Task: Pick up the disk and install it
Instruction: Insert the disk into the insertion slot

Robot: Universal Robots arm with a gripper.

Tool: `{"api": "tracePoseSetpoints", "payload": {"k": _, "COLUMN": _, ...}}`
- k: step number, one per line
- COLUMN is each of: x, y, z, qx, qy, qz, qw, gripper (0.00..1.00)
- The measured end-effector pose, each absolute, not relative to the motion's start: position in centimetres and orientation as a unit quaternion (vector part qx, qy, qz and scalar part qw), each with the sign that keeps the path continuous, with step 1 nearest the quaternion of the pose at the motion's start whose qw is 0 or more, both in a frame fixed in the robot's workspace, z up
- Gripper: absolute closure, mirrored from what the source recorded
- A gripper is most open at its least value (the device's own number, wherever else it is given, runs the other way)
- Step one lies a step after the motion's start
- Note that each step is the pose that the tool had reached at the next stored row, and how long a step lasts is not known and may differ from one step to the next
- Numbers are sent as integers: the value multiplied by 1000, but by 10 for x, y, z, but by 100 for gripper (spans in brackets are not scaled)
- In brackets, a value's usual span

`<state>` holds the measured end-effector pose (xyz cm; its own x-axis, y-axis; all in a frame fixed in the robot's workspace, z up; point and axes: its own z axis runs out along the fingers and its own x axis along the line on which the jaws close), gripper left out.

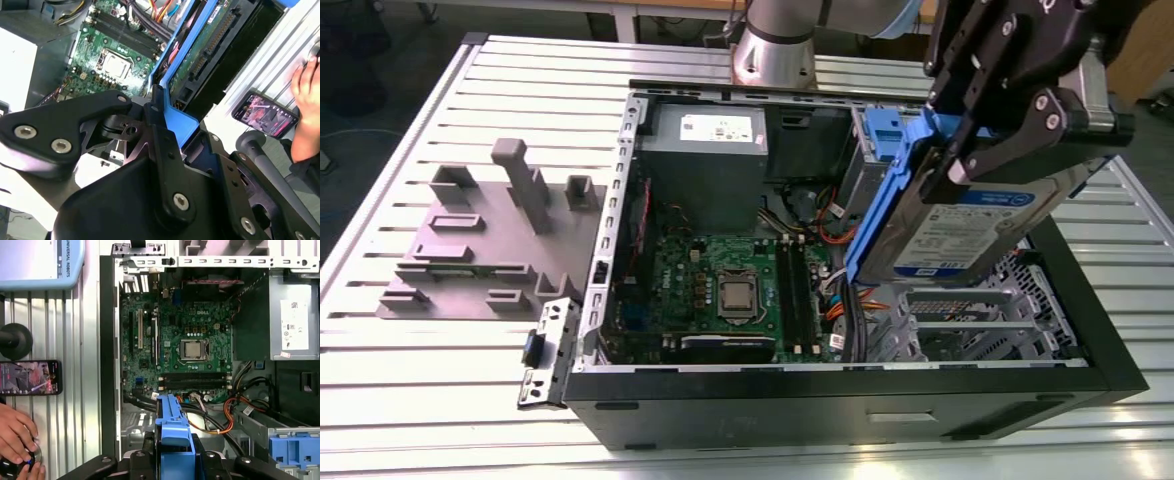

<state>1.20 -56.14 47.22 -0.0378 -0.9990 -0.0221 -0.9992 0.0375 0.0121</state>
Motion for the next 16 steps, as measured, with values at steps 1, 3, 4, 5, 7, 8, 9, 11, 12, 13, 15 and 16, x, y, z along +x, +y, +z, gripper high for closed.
{"api": "tracePoseSetpoints", "payload": {"k": 1, "x": 14, "y": -562, "z": 471, "qx": -694, "qy": 720, "qz": 12, "qw": 4, "gripper": 63}}
{"api": "tracePoseSetpoints", "payload": {"k": 3, "x": 17, "y": -564, "z": 470, "qx": -694, "qy": 720, "qz": 12, "qw": 4, "gripper": 63}}
{"api": "tracePoseSetpoints", "payload": {"k": 4, "x": 19, "y": -565, "z": 469, "qx": -694, "qy": 720, "qz": 12, "qw": 4, "gripper": 63}}
{"api": "tracePoseSetpoints", "payload": {"k": 5, "x": 20, "y": -566, "z": 468, "qx": -694, "qy": 720, "qz": 12, "qw": 4, "gripper": 63}}
{"api": "tracePoseSetpoints", "payload": {"k": 7, "x": 24, "y": -568, "z": 466, "qx": -694, "qy": 720, "qz": 12, "qw": 4, "gripper": 63}}
{"api": "tracePoseSetpoints", "payload": {"k": 8, "x": 25, "y": -568, "z": 466, "qx": -694, "qy": 720, "qz": 12, "qw": 4, "gripper": 63}}
{"api": "tracePoseSetpoints", "payload": {"k": 9, "x": 27, "y": -569, "z": 465, "qx": -694, "qy": 720, "qz": 12, "qw": 4, "gripper": 63}}
{"api": "tracePoseSetpoints", "payload": {"k": 11, "x": 31, "y": -571, "z": 463, "qx": -694, "qy": 720, "qz": 12, "qw": 4, "gripper": 63}}
{"api": "tracePoseSetpoints", "payload": {"k": 12, "x": 33, "y": -571, "z": 462, "qx": -694, "qy": 720, "qz": 12, "qw": 4, "gripper": 63}}
{"api": "tracePoseSetpoints", "payload": {"k": 13, "x": 35, "y": -571, "z": 462, "qx": -694, "qy": 720, "qz": 12, "qw": 4, "gripper": 63}}
{"api": "tracePoseSetpoints", "payload": {"k": 15, "x": 39, "y": -571, "z": 461, "qx": -694, "qy": 720, "qz": 12, "qw": 4, "gripper": 63}}
{"api": "tracePoseSetpoints", "payload": {"k": 16, "x": 41, "y": -571, "z": 460, "qx": -694, "qy": 720, "qz": 12, "qw": 4, "gripper": 63}}
